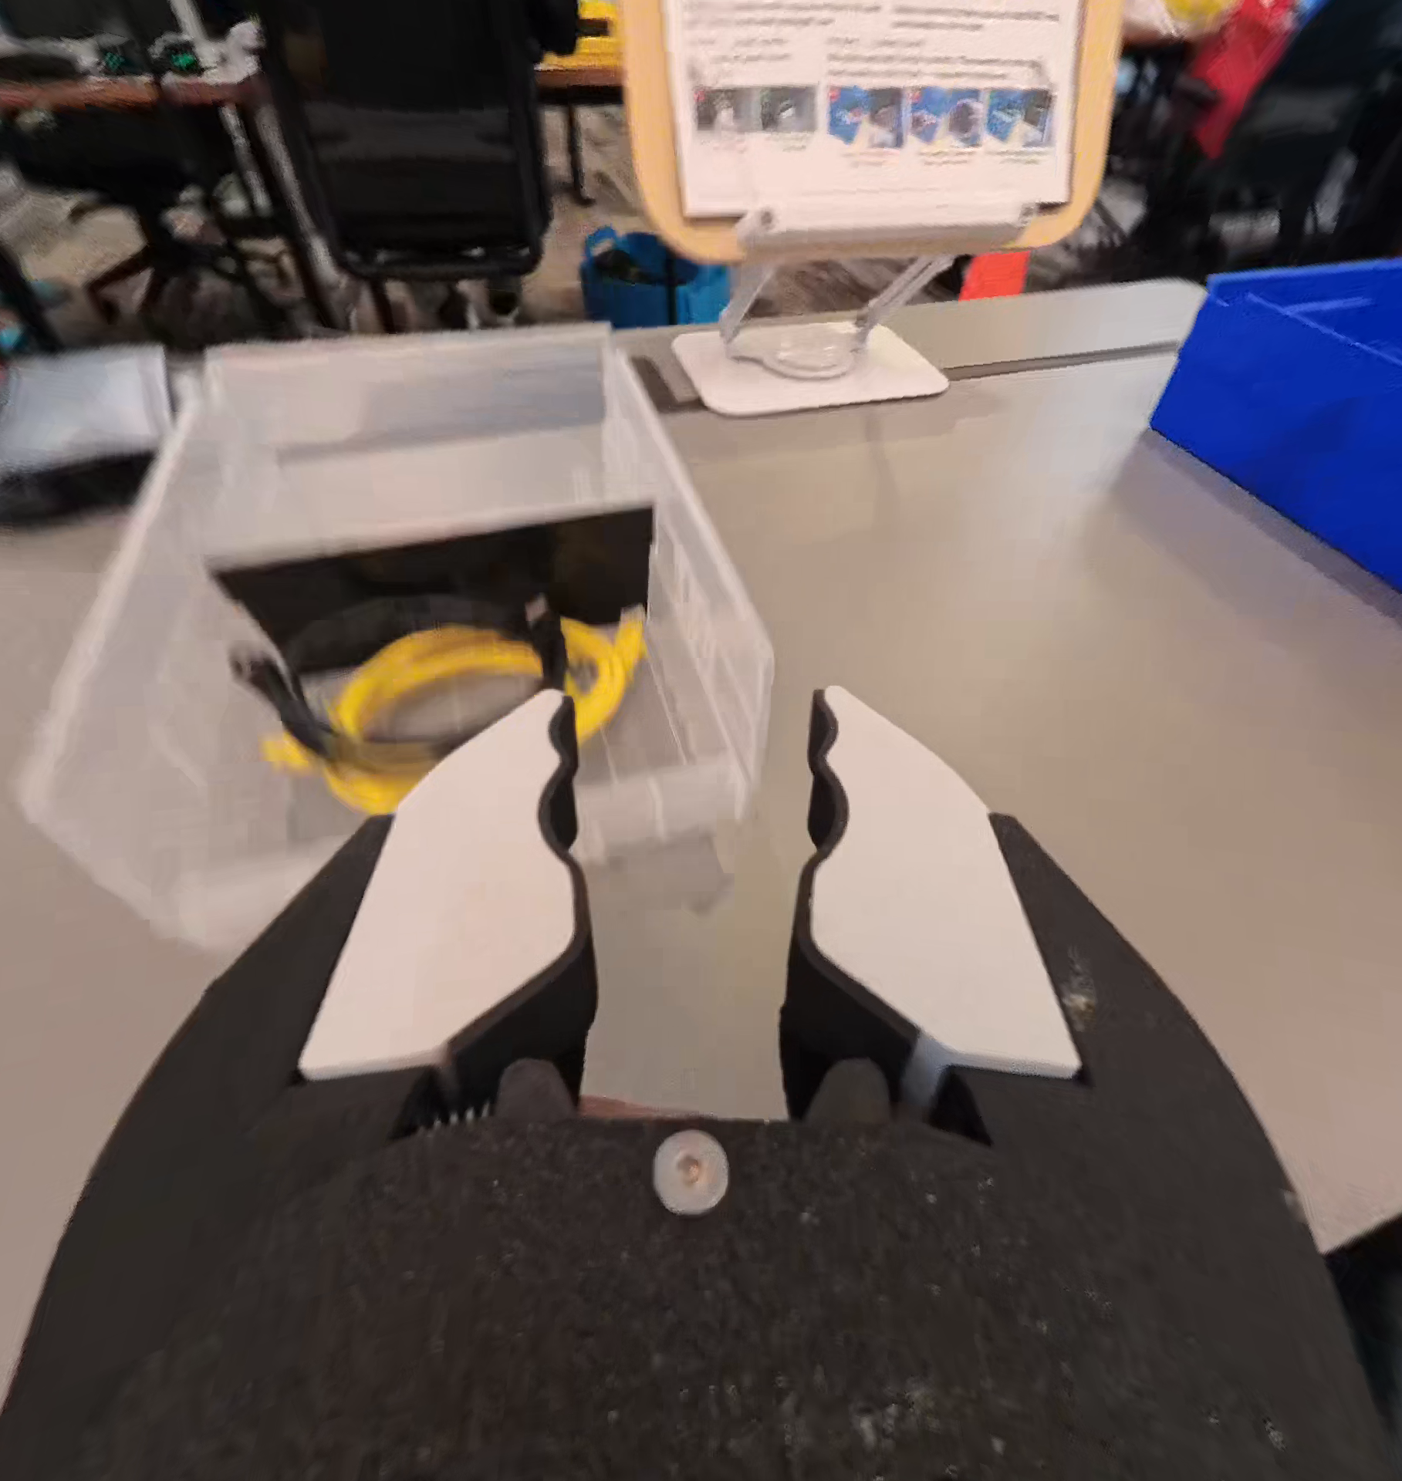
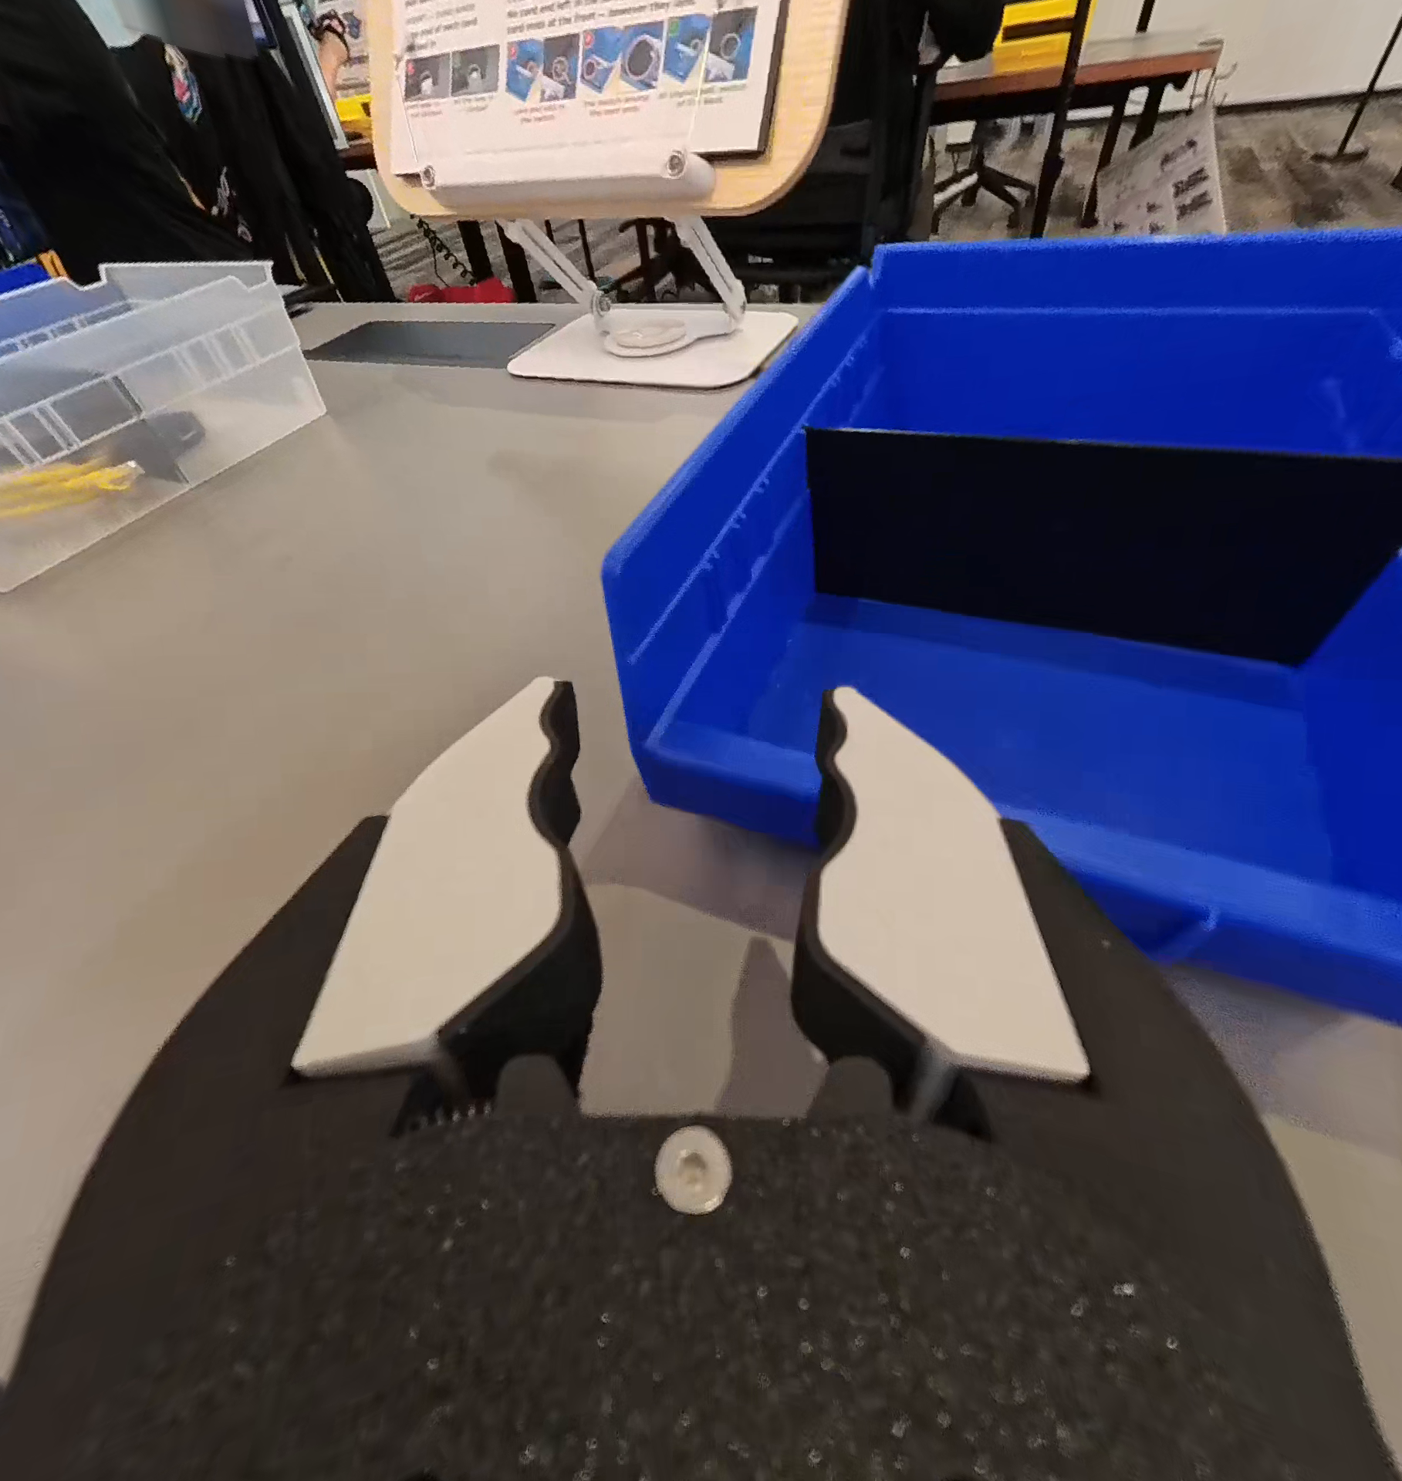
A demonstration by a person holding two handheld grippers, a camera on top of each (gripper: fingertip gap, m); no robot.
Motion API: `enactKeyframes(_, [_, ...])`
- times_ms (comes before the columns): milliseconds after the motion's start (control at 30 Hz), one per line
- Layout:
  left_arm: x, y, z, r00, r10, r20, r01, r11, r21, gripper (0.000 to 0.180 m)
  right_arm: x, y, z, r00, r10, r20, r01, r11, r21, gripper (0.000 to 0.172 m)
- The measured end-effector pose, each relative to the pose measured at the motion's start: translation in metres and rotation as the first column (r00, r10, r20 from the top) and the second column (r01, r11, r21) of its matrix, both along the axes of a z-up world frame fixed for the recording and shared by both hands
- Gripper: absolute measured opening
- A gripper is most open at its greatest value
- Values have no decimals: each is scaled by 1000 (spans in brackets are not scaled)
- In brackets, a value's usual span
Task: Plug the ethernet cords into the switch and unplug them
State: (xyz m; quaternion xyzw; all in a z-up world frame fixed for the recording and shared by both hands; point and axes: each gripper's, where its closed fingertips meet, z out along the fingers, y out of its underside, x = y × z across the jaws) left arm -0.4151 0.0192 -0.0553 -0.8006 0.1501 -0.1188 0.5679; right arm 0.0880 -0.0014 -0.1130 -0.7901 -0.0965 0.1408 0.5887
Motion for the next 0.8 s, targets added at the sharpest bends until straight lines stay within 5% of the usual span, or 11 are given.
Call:
enactKeyframes(100, [10,43,37,964,-149,-222,138,988,-67,61,-3,10,2,1000,5,5,-5,1000,20,62])
enactKeyframes(233, [3,131,34,912,-188,-366,63,943,-328,75,-6,26,15,999,21,-39,-19,999,43,63])
enactKeyframes(333, [3,174,-1,954,-197,-225,9,772,-635,82,-6,22,12,1000,13,15,-14,999,40,62])
enactKeyframes(433, [-6,205,-32,988,-103,-114,-27,614,-789,79,-3,16,8,999,0,44,-2,999,34,63])
enactKeyframes(533, [-35,233,-60,979,10,-202,-179,511,-841,81,3,3,-1,995,-3,101,0,1000,22,62])
enactKeyframes(667, [-34,232,-97,977,25,-213,-210,305,-929,94,7,-14,1,998,3,57,-4,1000,17,62])
enactKeyframes(800, [-44,227,-129,935,-11,-354,-341,249,-907,91,13,-20,4,999,-13,39,11,1000,27,62])
